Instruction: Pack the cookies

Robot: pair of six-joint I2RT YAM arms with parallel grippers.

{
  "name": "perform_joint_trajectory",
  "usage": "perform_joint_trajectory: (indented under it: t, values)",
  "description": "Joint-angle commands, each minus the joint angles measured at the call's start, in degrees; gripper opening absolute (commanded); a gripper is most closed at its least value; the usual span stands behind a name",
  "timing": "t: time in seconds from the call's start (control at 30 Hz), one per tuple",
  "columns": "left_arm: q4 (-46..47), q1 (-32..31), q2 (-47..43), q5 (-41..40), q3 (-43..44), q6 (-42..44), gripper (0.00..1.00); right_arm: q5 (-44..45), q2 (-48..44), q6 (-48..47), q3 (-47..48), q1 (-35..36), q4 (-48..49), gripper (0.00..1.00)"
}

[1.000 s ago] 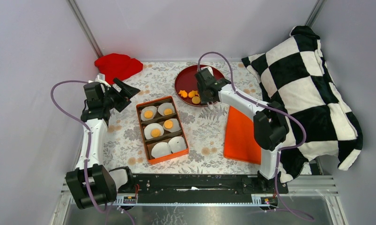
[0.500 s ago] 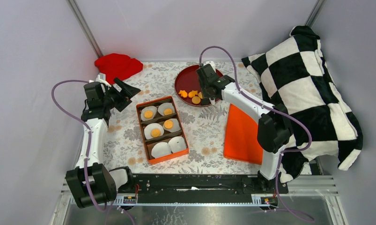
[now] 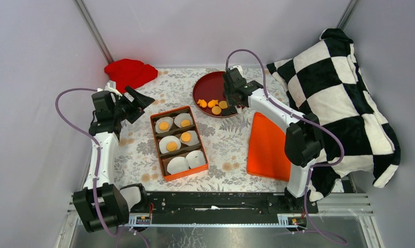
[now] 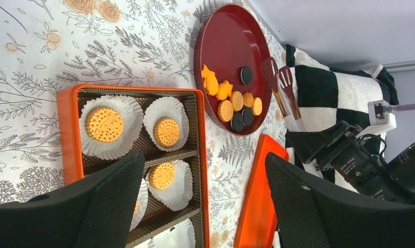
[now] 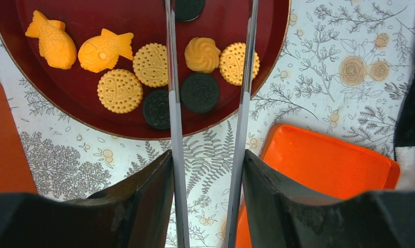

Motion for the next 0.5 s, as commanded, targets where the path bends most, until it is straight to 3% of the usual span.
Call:
perform_joint_trajectory:
  t: [0.0, 0.47]
  values:
    - [-0.2, 0.4, -0.3, -0.7, -0.3, 1.7, 0.91, -1.3, 1.8, -0.6, 1.0, -0.6, 2.2, 0.55]
    - [0.3, 0.5, 0.8, -0.7, -0.5, 1.7, 0.91, -7.8, 7.6, 1.5, 2.4, -0.8, 1.4, 0.54]
